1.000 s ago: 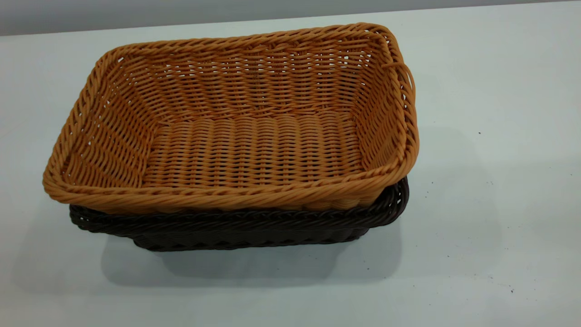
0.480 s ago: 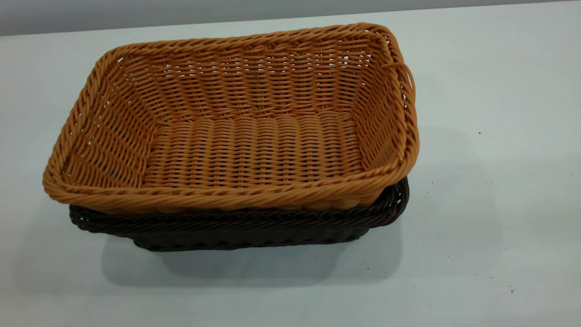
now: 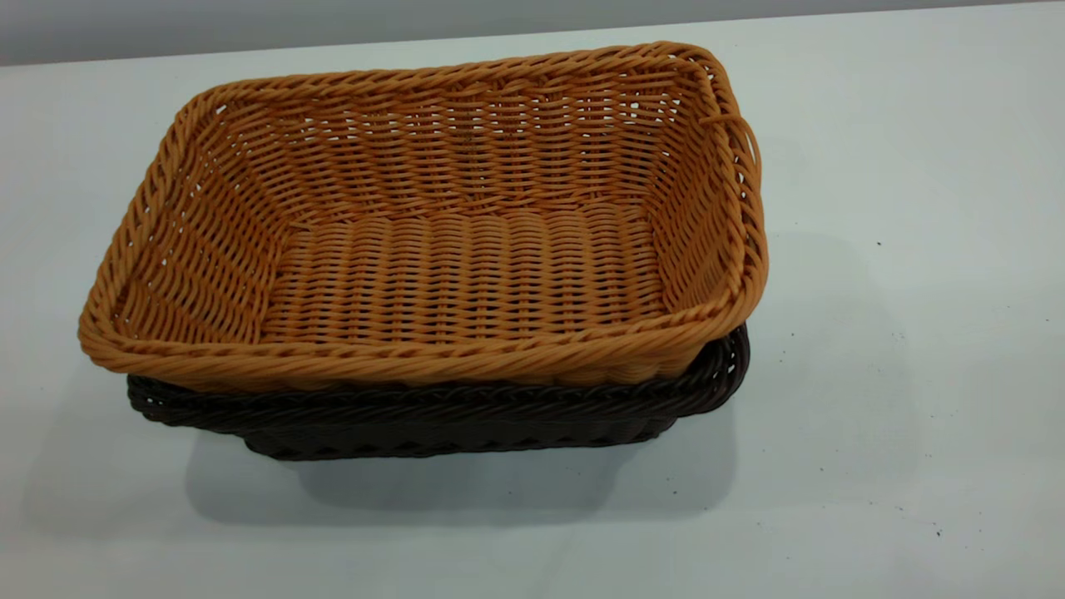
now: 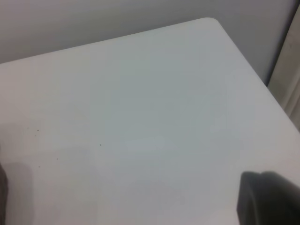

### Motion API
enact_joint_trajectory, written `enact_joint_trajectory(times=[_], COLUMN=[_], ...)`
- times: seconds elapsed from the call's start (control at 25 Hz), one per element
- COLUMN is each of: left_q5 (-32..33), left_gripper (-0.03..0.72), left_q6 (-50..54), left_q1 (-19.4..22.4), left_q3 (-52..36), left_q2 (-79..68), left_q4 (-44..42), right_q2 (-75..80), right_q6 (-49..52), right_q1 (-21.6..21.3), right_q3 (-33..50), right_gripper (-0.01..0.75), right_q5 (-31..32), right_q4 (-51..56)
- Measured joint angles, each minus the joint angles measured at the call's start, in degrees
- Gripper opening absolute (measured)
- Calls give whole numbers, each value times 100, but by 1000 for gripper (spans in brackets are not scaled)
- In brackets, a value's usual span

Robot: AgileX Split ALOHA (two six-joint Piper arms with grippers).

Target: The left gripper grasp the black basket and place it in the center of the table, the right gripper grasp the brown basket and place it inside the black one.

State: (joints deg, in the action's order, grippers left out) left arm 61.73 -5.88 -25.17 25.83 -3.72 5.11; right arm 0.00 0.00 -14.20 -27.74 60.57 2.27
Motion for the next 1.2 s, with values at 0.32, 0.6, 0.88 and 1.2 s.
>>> enact_joint_trajectory(times=[0.32,0.6,0.88,1.2], left_q5=[0,0,12,59], left_gripper=[-1,-1,-1,-1], left_q6=[0,6,6,1], left_q1=[1529,2255,2573,2573], left_q3=[0,0,7,27], left_q2=[0,0,361,377], left_q4=[0,0,18,57], right_q2=[0,0,0,0], right_q6=[-36,-36,-30,-37], right_q1=[0,0,4,4], right_q3=[0,0,0,0], right_gripper=[0,0,0,0], right_q5=[0,0,-5,-5], right_q4=[0,0,0,20])
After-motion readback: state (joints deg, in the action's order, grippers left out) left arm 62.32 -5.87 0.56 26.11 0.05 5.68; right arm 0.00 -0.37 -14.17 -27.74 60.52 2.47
